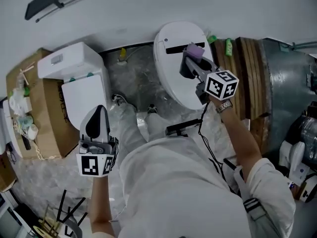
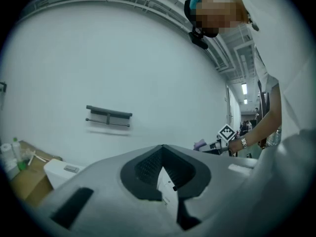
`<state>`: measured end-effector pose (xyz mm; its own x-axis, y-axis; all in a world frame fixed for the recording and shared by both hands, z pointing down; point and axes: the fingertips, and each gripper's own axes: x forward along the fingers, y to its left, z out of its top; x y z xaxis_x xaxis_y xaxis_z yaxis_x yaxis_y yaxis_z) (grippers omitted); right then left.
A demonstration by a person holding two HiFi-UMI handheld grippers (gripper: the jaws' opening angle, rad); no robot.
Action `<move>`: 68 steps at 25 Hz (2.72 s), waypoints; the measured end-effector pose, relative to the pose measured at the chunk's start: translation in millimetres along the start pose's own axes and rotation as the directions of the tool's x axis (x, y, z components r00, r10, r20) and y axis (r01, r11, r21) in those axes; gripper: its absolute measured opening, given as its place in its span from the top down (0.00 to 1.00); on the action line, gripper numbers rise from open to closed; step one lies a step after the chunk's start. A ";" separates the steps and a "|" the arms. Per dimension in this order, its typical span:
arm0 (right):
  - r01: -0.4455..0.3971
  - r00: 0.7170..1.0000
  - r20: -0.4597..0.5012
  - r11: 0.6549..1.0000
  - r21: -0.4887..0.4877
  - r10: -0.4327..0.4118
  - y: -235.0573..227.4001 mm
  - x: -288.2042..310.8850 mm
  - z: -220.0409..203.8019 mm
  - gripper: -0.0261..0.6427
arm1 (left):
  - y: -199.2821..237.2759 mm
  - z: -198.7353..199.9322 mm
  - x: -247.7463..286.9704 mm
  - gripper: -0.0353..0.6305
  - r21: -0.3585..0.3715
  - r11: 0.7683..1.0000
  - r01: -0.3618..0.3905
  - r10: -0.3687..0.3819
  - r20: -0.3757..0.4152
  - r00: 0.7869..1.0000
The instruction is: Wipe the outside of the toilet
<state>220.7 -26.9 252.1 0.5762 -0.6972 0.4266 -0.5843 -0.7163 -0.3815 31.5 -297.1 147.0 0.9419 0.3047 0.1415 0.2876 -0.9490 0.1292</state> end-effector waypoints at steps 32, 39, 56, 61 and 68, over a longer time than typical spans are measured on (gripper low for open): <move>-0.806 0.585 -0.184 0.539 -0.245 0.790 546.5 -194.8 -93.5 0.82 | -67.9 49.5 -453.2 0.94 -0.171 0.713 -0.680 0.698 0.259 0.667; -0.858 0.502 -0.287 0.427 -0.287 0.816 607.5 -268.1 -157.5 0.82 | -118.2 33.2 -534.3 0.94 -0.162 0.663 -0.731 0.741 0.278 0.611; -0.924 0.348 -0.355 0.254 -0.286 0.868 500.4 -379.9 -155.9 0.82 | -301.8 14.3 -491.4 0.94 -0.302 0.487 -0.820 0.868 0.272 0.415; -0.948 0.293 -0.411 0.207 -0.241 0.863 448.9 -395.5 -176.1 0.82 | -361.0 9.1 -464.1 0.94 -0.262 0.439 -0.859 0.894 0.226 0.388; -0.968 0.206 -0.404 0.126 -0.215 0.891 432.7 -435.4 -179.0 0.82 | -410.3 16.2 -486.9 0.94 -0.241 0.316 -0.918 0.939 0.221 0.265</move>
<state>-385.3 -28.0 48.1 -0.6333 -0.7699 0.0793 -0.7545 0.5914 -0.2846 -542.2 -57.4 9.1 0.5577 -0.8279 -0.0586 -0.8154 -0.5597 0.1479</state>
